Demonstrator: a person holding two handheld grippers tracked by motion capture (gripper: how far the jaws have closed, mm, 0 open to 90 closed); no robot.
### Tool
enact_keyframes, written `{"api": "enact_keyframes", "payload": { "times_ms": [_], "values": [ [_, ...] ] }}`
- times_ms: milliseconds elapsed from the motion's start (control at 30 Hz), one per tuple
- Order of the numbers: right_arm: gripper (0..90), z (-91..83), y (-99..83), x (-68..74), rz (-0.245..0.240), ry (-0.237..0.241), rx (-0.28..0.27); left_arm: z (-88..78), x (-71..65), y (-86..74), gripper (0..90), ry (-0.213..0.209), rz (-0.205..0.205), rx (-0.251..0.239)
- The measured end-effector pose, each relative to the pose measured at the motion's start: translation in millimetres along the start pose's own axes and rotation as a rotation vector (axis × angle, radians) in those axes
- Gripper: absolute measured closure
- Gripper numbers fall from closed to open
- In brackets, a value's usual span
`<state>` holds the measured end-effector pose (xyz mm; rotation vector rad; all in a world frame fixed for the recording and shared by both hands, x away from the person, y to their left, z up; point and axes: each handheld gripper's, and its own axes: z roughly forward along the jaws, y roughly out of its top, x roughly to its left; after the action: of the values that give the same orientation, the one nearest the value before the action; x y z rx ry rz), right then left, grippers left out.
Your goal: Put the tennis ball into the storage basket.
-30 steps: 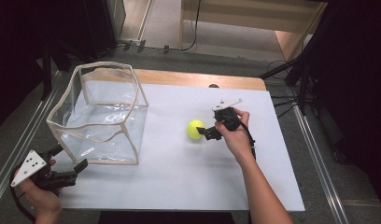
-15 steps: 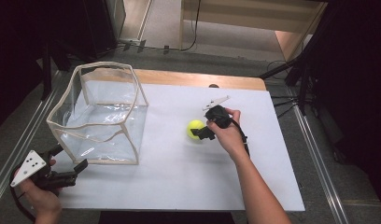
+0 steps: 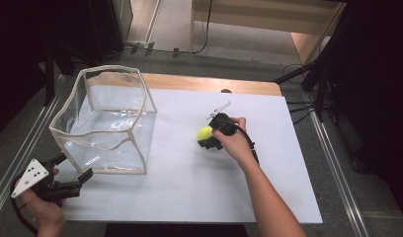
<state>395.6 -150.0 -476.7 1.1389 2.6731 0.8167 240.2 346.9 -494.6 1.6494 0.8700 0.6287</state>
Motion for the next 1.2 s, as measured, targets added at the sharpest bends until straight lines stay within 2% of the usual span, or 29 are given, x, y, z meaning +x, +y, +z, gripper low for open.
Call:
{"api": "enact_keyframes", "payload": {
  "times_ms": [100,133,433,467,533,600,767,1133,1200],
  "values": [
    [6.4,1.8,0.1,-0.5,0.000,-0.006,0.012,-0.2,0.0,0.1,0.0,0.000,0.000,0.001],
    [11.1,3.3,0.4,-0.6,-0.002,-0.003,0.017,-0.1,-0.1,0.0,0.0,0.001,-0.001,0.001],
    [12.9,9.7,4.0,1.7,0.004,-0.016,0.041,0.0,0.3,0.2,0.0,0.003,0.002,0.005],
    [17.6,11.1,4.7,1.8,-0.013,-0.024,0.051,-0.1,0.5,0.3,0.0,0.004,0.003,0.006],
    [22.9,12.2,5.0,2.1,-0.006,-0.015,0.052,-0.1,0.4,0.2,0.0,0.004,0.001,0.005],
    [23.3,12.3,5.3,2.5,-0.004,-0.013,0.051,0.0,0.6,0.2,0.0,0.004,0.002,0.005],
    [23.9,11.8,7.6,5.4,-0.041,-0.027,0.061,-0.1,0.7,0.3,0.0,0.003,0.002,0.005],
    [24.0,9.1,16.3,13.8,-0.057,0.003,0.044,0.1,0.6,0.2,0.0,0.001,0.004,0.005],
    [24.0,9.2,18.1,15.1,-0.074,0.014,0.042,0.2,0.4,0.2,0.0,0.001,0.003,0.003]
  ]
}}
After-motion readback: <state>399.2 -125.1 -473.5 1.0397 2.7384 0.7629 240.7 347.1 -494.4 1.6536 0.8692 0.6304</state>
